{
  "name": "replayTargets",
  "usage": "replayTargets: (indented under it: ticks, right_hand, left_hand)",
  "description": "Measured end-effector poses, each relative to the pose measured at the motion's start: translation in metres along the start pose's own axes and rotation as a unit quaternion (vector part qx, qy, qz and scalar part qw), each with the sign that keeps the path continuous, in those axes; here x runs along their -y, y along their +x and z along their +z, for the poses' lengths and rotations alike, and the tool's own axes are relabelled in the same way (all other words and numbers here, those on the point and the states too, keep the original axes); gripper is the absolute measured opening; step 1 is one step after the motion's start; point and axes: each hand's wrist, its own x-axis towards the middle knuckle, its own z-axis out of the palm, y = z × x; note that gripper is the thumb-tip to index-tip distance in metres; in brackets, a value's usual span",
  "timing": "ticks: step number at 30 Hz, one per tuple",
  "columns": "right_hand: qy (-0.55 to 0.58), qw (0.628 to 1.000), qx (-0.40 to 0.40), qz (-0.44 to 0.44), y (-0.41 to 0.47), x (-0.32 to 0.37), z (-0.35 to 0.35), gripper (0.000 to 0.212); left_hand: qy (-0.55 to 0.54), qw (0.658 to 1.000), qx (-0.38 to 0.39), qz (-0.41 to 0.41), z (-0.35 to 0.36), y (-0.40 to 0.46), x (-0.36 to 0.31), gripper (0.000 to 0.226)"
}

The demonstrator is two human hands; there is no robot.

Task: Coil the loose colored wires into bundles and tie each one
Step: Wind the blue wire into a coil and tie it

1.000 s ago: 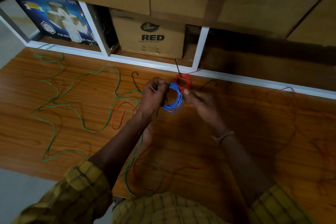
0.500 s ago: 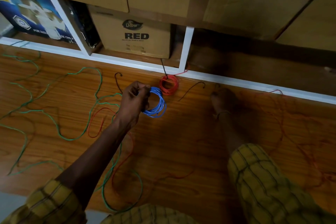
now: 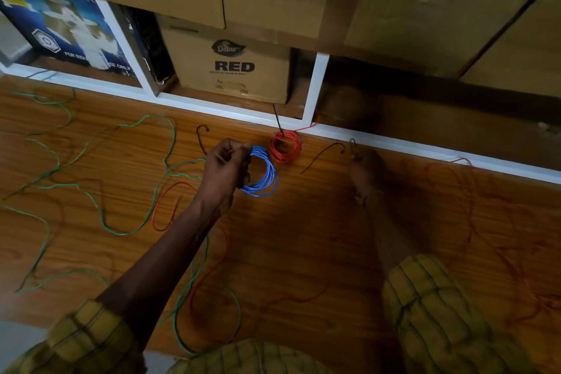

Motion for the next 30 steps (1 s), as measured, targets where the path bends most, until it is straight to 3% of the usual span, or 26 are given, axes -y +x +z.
replayTargets:
  ticks: [5,13,18,22,30]
  right_hand:
    - [0.151,0.98,0.056,-0.115,-0.049,0.025,-0.017,0.006]
    - [0.174,0.923,0.171,-0.298,-0.123,0.078,-0.055,0.012]
    - [0.068,0.898,0.126,-0.417,-0.137,0.087,-0.04,0.014]
    - [0.043,0.902,0.134,-0.407,-0.138,0.082,-0.017,0.024]
    - [0.018,0.902,0.025,-0.431,-0.158,0.09,0.006,0.023]
  left_hand:
    - [0.0,1.0,0.004,0.004,-0.004,-0.007,-0.005,0.02]
    - [0.014,1.0,0.007,0.013,-0.006,-0.015,-0.019,0.019]
    - [0.027,0.999,-0.007,0.019,0.0,-0.02,-0.024,0.011]
    - [0.063,0.997,-0.01,0.047,0.005,-0.022,-0.028,0.011]
    - [0.061,0.997,-0.035,0.034,0.015,-0.025,-0.03,0.013]
